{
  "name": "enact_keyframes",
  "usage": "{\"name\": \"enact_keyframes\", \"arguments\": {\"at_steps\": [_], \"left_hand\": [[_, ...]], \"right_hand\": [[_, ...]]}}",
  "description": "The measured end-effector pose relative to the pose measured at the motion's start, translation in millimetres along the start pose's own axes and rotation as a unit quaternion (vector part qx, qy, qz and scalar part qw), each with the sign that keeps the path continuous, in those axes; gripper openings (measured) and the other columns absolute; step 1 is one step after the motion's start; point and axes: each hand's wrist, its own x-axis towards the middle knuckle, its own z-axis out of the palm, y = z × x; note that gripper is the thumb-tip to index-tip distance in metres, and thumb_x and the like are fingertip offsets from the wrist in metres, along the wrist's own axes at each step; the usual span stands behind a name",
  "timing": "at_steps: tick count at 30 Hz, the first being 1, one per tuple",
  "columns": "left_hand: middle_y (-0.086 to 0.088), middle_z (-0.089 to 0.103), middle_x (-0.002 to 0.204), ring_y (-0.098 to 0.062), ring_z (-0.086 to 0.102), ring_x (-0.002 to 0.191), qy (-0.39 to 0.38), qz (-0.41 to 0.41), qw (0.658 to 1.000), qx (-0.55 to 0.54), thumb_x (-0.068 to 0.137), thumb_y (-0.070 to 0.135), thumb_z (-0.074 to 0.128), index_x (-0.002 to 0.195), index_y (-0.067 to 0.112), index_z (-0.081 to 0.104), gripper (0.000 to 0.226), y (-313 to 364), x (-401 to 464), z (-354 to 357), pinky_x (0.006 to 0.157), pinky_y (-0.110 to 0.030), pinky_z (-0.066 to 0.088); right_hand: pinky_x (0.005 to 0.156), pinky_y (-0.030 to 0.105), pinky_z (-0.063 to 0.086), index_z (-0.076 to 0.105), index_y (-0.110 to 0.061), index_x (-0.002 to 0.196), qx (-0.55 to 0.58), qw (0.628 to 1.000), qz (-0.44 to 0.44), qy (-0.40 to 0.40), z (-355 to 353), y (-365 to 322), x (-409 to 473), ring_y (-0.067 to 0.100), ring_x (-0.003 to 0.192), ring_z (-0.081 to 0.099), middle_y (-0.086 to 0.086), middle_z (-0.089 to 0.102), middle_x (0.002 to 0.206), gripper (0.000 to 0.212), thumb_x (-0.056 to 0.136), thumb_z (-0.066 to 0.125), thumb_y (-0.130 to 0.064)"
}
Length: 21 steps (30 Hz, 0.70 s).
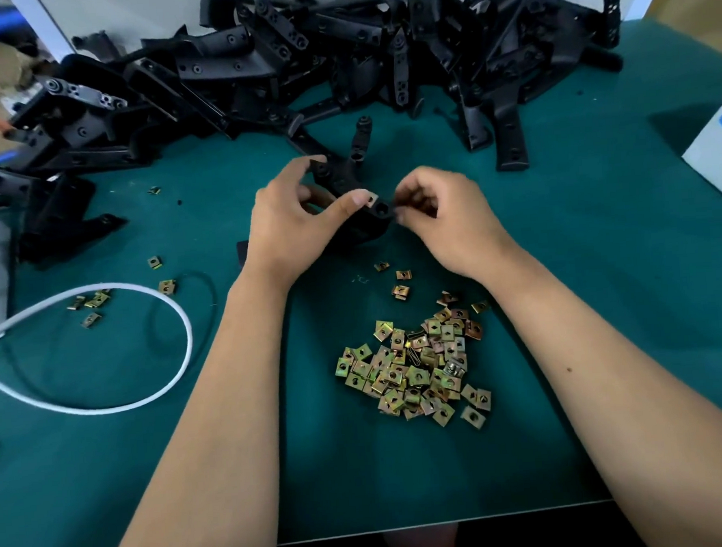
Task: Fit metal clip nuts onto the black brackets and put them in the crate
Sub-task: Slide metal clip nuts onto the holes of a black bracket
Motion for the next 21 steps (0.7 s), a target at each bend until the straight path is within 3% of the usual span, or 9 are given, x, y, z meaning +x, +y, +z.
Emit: {"name": "enact_keyframes", "arguments": {"at_steps": [3, 4, 6, 9, 11, 14, 17, 21], "left_hand": [[0.02, 0.063, 0.056, 0.003, 0.054, 0.053, -0.043, 0.035, 0.998, -0.018, 0.075, 0.065, 0.079, 0.133, 0.022, 0.064, 0.074, 5.6, -4.1, 2.5, 0.056, -0.01, 0.039], [0.018, 0.06, 0.053, 0.002, 0.049, 0.049, -0.053, 0.042, 0.997, -0.022, 0.077, 0.06, 0.081, 0.126, 0.022, 0.068, 0.064, 7.2, -5.0, 4.0, 0.054, -0.011, 0.037], [0.007, 0.061, 0.055, -0.006, 0.045, 0.049, -0.075, 0.056, 0.995, -0.032, 0.079, 0.056, 0.082, 0.095, 0.019, 0.074, 0.041, 11.8, -7.1, 6.0, 0.052, -0.026, 0.038], [-0.01, 0.073, 0.074, -0.031, 0.066, 0.067, -0.096, 0.075, 0.992, -0.043, 0.082, 0.052, 0.081, 0.083, 0.01, 0.075, 0.042, 17.6, -10.0, 7.7, 0.059, -0.044, 0.05], [-0.015, 0.066, 0.07, -0.032, 0.057, 0.063, -0.105, 0.08, 0.99, -0.048, 0.087, 0.048, 0.077, 0.08, 0.0, 0.069, 0.05, 19.1, -10.9, 8.5, 0.059, -0.043, 0.045], [-0.01, 0.043, 0.064, -0.019, 0.038, 0.062, -0.112, 0.071, 0.989, -0.066, 0.091, 0.04, 0.065, 0.073, -0.008, 0.053, 0.052, 19.3, -9.5, 8.1, 0.058, -0.037, 0.032], [-0.009, 0.041, 0.067, -0.02, 0.037, 0.065, -0.118, 0.058, 0.988, -0.078, 0.091, 0.035, 0.061, 0.073, -0.01, 0.05, 0.05, 20.4, -9.4, 6.5, 0.061, -0.036, 0.032], [-0.009, 0.041, 0.066, -0.019, 0.037, 0.064, -0.117, 0.056, 0.989, -0.076, 0.091, 0.035, 0.06, 0.074, -0.011, 0.048, 0.05, 22.0, -9.6, 5.9, 0.061, -0.035, 0.031]], "right_hand": [[0.073, 0.017, 0.05, 0.076, -0.028, 0.1, 0.108, 0.992, 0.04, 0.052, -0.5, 0.7, 1.1, 0.002, 0.083, 0.067, -0.011, 0.074, 0.088, 0.016, 0.096, 0.069, -0.015], [0.072, 0.015, 0.05, 0.078, -0.031, 0.095, 0.139, 0.987, 0.051, 0.066, 0.3, -0.2, 0.6, 0.0, 0.082, 0.068, -0.013, 0.076, 0.086, 0.018, 0.096, 0.069, -0.015], [0.073, 0.016, 0.052, 0.079, -0.03, 0.088, 0.19, 0.975, 0.069, 0.088, 1.9, -1.7, -0.1, 0.001, 0.083, 0.07, -0.011, 0.077, 0.086, 0.019, 0.093, 0.073, -0.012], [0.08, 0.021, 0.056, 0.08, -0.023, 0.086, 0.266, 0.952, 0.105, 0.107, 1.5, -3.4, -0.1, 0.008, 0.087, 0.074, -0.005, 0.079, 0.087, 0.015, 0.086, 0.08, -0.008], [0.086, 0.028, 0.06, 0.081, -0.017, 0.086, 0.317, 0.933, 0.129, 0.112, 0.7, -4.4, 0.4, 0.014, 0.089, 0.075, -0.001, 0.079, 0.087, 0.012, 0.083, 0.082, -0.006], [0.099, 0.038, 0.058, 0.079, -0.009, 0.097, 0.376, 0.909, 0.144, 0.105, -2.5, -5.0, 1.2, 0.024, 0.099, 0.075, 0.009, 0.079, 0.098, 0.02, 0.083, 0.078, 0.005], [0.098, 0.036, 0.058, 0.072, -0.006, 0.11, 0.416, 0.893, 0.144, 0.089, -5.8, -4.8, 1.5, 0.024, 0.1, 0.076, 0.011, 0.079, 0.103, 0.034, 0.084, 0.072, 0.014], [0.1, 0.039, 0.057, 0.076, -0.004, 0.105, 0.406, 0.894, 0.16, 0.104, -3.6, -5.0, 2.4, 0.024, 0.097, 0.077, 0.013, 0.079, 0.1, 0.026, 0.083, 0.075, 0.011]]}}
